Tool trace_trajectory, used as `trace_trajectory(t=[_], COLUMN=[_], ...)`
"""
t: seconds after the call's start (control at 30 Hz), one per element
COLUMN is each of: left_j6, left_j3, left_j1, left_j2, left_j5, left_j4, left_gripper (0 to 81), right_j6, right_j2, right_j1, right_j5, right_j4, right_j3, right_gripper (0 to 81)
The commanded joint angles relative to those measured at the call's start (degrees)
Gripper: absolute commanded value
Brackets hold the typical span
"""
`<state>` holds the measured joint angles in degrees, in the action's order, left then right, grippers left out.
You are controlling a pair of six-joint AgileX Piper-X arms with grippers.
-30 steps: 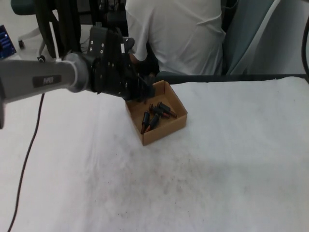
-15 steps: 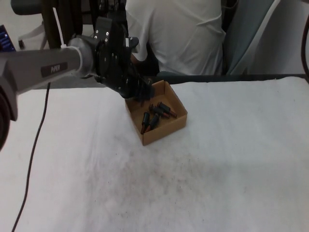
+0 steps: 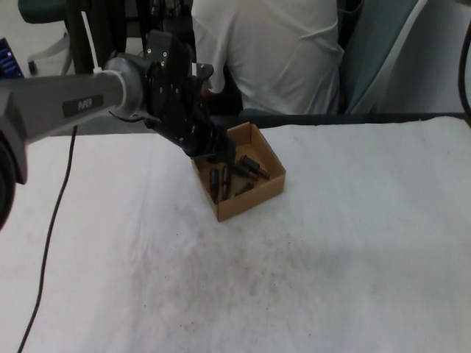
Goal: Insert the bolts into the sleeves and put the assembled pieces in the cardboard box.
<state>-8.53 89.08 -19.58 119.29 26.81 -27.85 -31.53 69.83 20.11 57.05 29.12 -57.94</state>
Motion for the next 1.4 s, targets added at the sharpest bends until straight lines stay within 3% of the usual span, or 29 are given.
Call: trace_trajectory(t=[0.0, 0.17, 0.4, 0.5, 0.67, 0.8, 0.9, 1.0, 1.03, 1.37], left_j6=[0.0, 0.0, -2.8, -5.1, -6.8, -7.8, -7.3, -6.9, -6.8, -5.9], left_j3=[0.5, 0.6, 0.6, 0.6, -0.2, -4.7, -9.9, -16.7, -19.0, -36.1], left_j1=[-0.1, -0.1, 0.0, 0.1, 0.1, 0.1, 0.1, 0.1, 0.1, 0.1], left_j2=[-0.6, -1.3, -8.9, -14.2, -23.2, -30.6, -34.5, -37.4, -38.2, -39.4], left_j5=[-0.6, -0.6, -0.6, -0.6, -2.1, -8.6, -12.3, -12.4, -12.6, -13.0], left_j4=[0.1, -1.6, -6.4, -11.5, -20.3, -22.1, -23.1, -23.6, -23.3, -11.1], left_gripper=[46.3, 46.3, 45.9, 45.9, 45.7, 33.7, 21.6, 2.8, 0.1, 0.2], right_j6=[0.3, 0.8, 9.0, 17.2, 33.7, 38.0, 38.0, 37.3, 37.0, 34.5], right_j2=[-0.5, -0.5, -0.5, -0.5, 0.4, 3.0, 6.3, 10.2, 11.4, 17.2], right_j1=[-0.2, -0.3, -3.4, -6.1, -9.6, -10.1, -9.5, -7.8, -7.1, -1.3], right_j5=[0.8, 0.8, -2.8, -6.5, -19.8, -31.3, -33.9, -38.9, -40.3, -41.0], right_j4=[0.1, -0.9, -12.2, -23.0, -47.1, -58.7, -62.9, -65.0, -65.3, -64.2], right_j3=[-0.3, -0.3, -0.3, -0.3, -0.3, -0.3, -0.3, -0.3, -0.3, -0.3], right_gripper=[0.8, 0.8, 0.8, 0.8, 0.8, 0.8, 0.8, 0.8, 0.8, 0.8])
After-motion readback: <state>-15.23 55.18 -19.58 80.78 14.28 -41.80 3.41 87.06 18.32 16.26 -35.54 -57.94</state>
